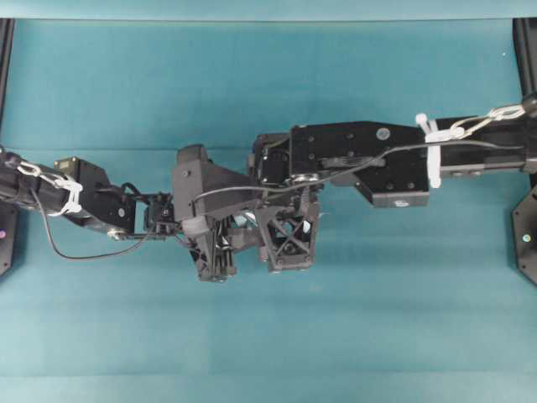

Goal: Hand over the silver zip bag and make it stand upright.
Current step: 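Open the right gripper, releasing the bag to the left gripper, then withdraw the open right gripper to the right side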

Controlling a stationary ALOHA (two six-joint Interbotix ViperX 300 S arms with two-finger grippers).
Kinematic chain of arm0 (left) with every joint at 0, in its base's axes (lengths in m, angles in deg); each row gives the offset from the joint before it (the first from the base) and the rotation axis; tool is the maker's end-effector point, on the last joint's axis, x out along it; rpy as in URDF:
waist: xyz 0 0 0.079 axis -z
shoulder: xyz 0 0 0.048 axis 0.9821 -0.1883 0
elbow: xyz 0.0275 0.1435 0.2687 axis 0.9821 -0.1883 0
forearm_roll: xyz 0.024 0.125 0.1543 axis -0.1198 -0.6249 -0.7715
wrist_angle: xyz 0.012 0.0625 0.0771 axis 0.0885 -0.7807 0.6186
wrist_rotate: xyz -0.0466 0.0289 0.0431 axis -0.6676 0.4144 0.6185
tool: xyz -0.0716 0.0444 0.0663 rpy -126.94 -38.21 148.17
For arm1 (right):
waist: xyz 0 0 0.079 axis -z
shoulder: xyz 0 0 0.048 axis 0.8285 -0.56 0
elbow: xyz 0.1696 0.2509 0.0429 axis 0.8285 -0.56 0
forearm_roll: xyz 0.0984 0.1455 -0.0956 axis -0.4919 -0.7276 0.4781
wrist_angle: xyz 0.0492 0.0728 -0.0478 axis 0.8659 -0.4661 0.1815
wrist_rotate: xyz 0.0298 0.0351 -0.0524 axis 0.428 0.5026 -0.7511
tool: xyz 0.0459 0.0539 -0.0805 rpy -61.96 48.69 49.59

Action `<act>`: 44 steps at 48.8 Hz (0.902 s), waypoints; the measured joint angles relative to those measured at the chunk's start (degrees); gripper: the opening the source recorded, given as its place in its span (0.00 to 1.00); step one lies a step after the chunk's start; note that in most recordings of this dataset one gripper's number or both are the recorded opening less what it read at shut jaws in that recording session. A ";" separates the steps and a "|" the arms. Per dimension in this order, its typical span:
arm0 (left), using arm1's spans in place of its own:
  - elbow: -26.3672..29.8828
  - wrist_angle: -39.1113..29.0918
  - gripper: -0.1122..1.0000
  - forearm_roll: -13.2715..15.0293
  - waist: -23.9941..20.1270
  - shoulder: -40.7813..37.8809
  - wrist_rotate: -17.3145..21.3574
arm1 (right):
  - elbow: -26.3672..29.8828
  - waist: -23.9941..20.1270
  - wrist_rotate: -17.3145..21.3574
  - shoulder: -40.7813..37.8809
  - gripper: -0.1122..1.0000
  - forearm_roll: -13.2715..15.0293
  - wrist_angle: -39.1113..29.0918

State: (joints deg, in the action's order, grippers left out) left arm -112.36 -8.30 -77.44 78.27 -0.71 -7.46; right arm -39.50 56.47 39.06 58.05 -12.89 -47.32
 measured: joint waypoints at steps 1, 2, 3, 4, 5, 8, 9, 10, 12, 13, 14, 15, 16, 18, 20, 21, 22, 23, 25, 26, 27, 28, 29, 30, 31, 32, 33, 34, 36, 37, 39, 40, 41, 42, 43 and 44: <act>0.00 0.00 0.37 0.00 0.00 0.00 0.18 | -0.35 0.00 0.35 0.44 0.97 0.44 0.00; 0.09 0.00 0.37 -0.09 0.00 0.00 0.18 | -0.79 0.09 0.70 0.97 0.97 0.88 0.00; 0.00 0.00 0.37 0.00 0.00 0.00 0.35 | -1.23 0.09 1.05 1.41 0.97 1.23 0.00; 0.09 0.00 0.37 0.00 0.00 0.00 0.44 | -1.67 0.18 1.32 2.02 0.97 1.49 0.00; 0.00 0.00 0.37 -0.09 0.00 0.00 0.44 | -2.11 0.26 1.58 2.64 0.97 1.85 0.00; 0.09 0.00 0.37 -0.09 0.00 0.00 0.44 | -3.78 0.44 2.37 4.66 0.97 2.29 0.44; 0.00 0.00 0.37 -0.09 0.00 0.00 0.44 | -4.39 0.53 2.55 5.36 0.97 2.29 0.62; 0.09 0.00 0.37 0.00 0.09 0.00 0.44 | -5.01 0.62 2.81 5.98 0.97 2.46 0.79; 0.00 0.00 0.37 0.00 0.00 0.00 0.44 | -6.33 0.70 3.25 7.38 0.97 2.46 1.23; 0.09 0.00 0.37 -0.09 0.00 0.00 0.44 | -7.03 0.79 3.43 7.91 0.97 2.46 1.49; 0.09 0.00 0.37 -0.09 0.00 0.00 0.44 | -7.82 0.79 3.78 8.61 0.97 2.46 1.85; 0.00 0.00 0.37 0.00 0.00 0.00 0.44 | -8.53 0.79 4.22 9.32 0.97 2.46 2.20; 0.00 0.00 0.37 -0.09 0.09 0.00 0.44 | -9.14 0.70 4.48 9.84 0.97 2.46 2.55; 0.09 0.00 0.37 0.00 0.09 0.00 0.35 | -10.46 0.70 5.27 11.07 0.97 2.46 3.43; 0.00 0.00 0.37 -0.09 0.09 0.00 0.44 | -11.87 0.70 6.06 12.48 0.97 2.46 4.66; 0.09 0.00 0.37 0.00 0.00 0.00 0.44 | -12.48 0.70 6.33 13.10 0.97 2.55 5.19; 0.00 0.00 0.37 0.00 0.09 0.00 0.53 | -13.10 0.70 6.59 13.62 0.97 2.55 5.98; 0.00 0.00 0.37 0.00 0.00 0.00 0.44 | -13.71 0.70 6.77 14.33 0.97 2.55 6.68; 0.00 0.00 0.37 0.00 0.09 0.00 0.53 | -14.94 0.70 7.12 15.47 0.97 2.55 8.17; 0.00 0.00 0.37 0.00 0.00 0.00 0.53 | -15.73 0.70 7.29 16.00 0.97 2.55 9.05; 0.00 0.00 0.37 -0.09 0.09 0.00 0.53 | -16.35 0.62 7.47 16.61 0.97 2.55 9.93; 0.00 0.00 0.37 -0.09 0.00 0.00 0.53 | -17.05 0.62 7.47 17.14 0.97 2.55 10.90; 0.00 0.00 0.37 -0.09 0.09 0.00 0.53 | -17.58 0.53 7.56 17.58 0.96 2.55 11.69; -0.09 0.00 0.37 0.00 0.09 0.00 0.53 | -18.28 0.53 7.65 18.11 0.96 2.55 12.57; -0.09 0.00 0.37 0.00 0.00 0.00 0.44 | -18.90 0.44 7.73 18.63 0.96 2.64 13.62; -0.09 0.00 0.37 0.00 0.09 0.00 0.53 | -19.51 0.44 7.82 19.16 0.96 2.55 14.41; -0.09 0.00 0.37 0.00 0.00 0.00 0.53 | -20.04 0.44 7.91 19.69 0.96 2.55 15.29; 0.00 0.00 0.37 -0.09 0.00 0.00 0.53 | -20.74 0.35 8.00 20.21 0.96 2.55 16.26; -0.09 0.00 0.37 0.00 0.00 0.00 0.53 | -21.88 0.35 8.17 21.09 0.96 2.64 17.93; 0.00 0.00 0.37 -0.09 0.09 0.00 0.53 | -22.59 0.35 8.26 21.53 0.96 2.55 18.72; -0.09 0.00 0.37 -0.09 0.00 0.00 0.53 | -23.82 0.35 8.53 22.50 0.96 2.55 20.57; -0.09 0.00 0.37 -0.09 0.09 0.00 0.53 | -24.35 0.35 8.61 22.94 0.96 2.55 21.18; -0.09 0.00 0.37 0.00 0.00 0.09 0.53 | -24.87 0.35 8.70 23.38 0.96 2.55 21.88; -0.09 0.00 0.37 -0.09 0.00 0.09 0.44 | -25.40 0.35 8.88 23.82 0.96 2.55 22.50; 0.00 0.00 0.37 0.00 0.00 0.00 0.44 | -26.02 0.35 9.14 24.26 0.96 2.55 23.20; -0.09 0.00 0.37 -0.09 0.00 0.00 0.53 | -26.54 0.35 9.23 24.70 0.96 2.55 23.73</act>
State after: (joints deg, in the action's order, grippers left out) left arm -112.45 -8.30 -77.53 78.27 -0.71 -6.93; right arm -66.04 56.82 48.29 82.74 -10.34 -23.59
